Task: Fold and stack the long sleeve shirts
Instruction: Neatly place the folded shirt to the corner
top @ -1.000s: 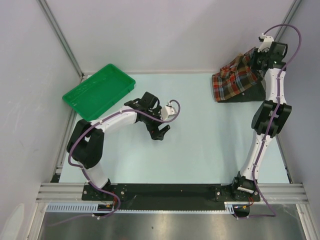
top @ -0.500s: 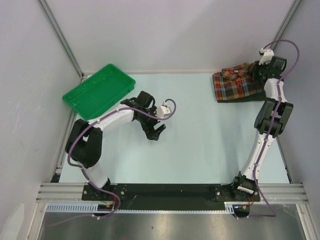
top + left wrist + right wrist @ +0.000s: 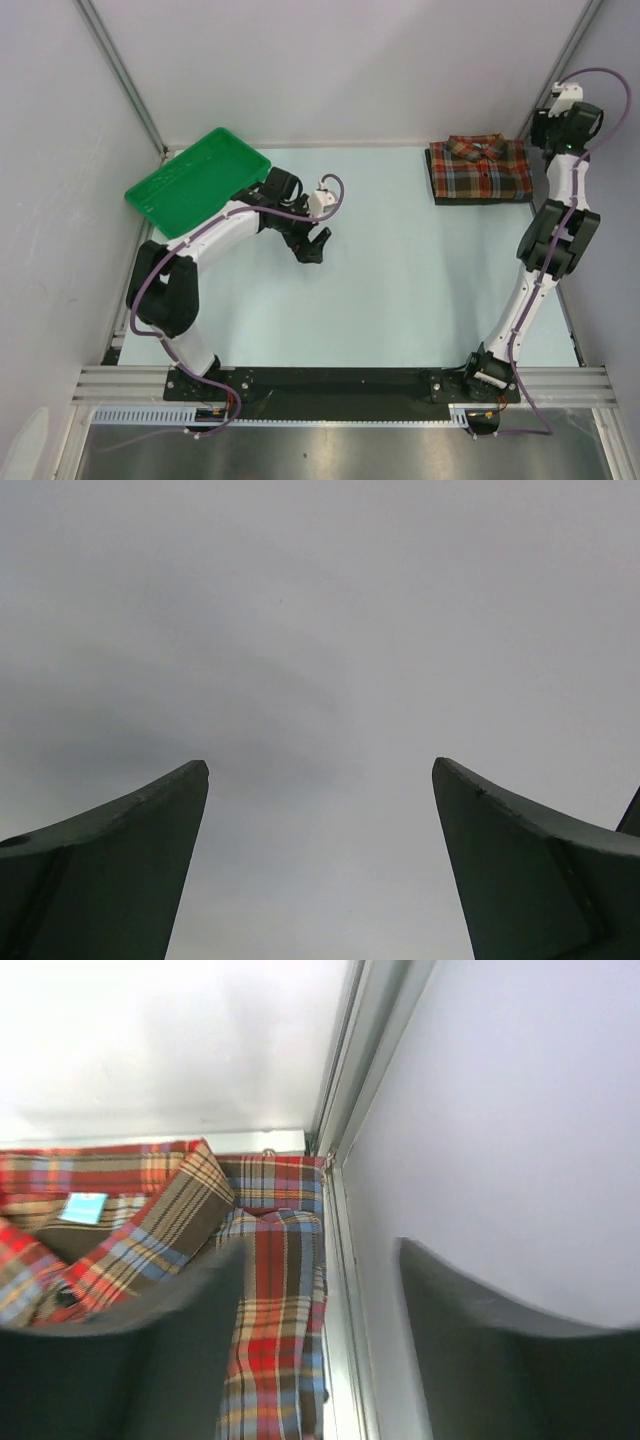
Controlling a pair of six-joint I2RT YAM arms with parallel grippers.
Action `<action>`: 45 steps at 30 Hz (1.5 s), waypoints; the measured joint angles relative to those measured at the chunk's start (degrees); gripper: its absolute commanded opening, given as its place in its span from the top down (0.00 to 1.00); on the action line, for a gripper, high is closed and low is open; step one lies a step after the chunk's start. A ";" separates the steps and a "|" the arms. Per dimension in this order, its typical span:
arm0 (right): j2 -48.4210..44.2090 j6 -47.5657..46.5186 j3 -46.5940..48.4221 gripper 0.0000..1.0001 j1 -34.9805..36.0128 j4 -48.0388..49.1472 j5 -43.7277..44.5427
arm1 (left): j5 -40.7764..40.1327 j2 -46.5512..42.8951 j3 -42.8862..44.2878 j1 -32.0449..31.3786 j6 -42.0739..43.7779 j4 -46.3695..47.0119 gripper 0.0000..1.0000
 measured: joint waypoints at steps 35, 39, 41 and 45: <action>-4.94 2.54 -5.97 0.10 -3.23 -12.96 -8.72 | 2.78 -2.40 11.04 16.68 -15.39 -7.87 0.01; -15.87 3.45 -6.51 0.00 -2.29 -17.75 -13.49 | -0.11 -2.03 17.70 18.08 -15.54 -11.10 0.01; -22.64 3.78 -7.78 0.00 -0.74 -20.09 -15.93 | -1.29 -1.81 20.46 18.16 -15.52 -12.07 0.01; -36.44 4.00 -16.24 0.00 5.55 -23.89 -19.47 | -2.14 -1.81 21.05 17.97 -15.52 -13.49 0.00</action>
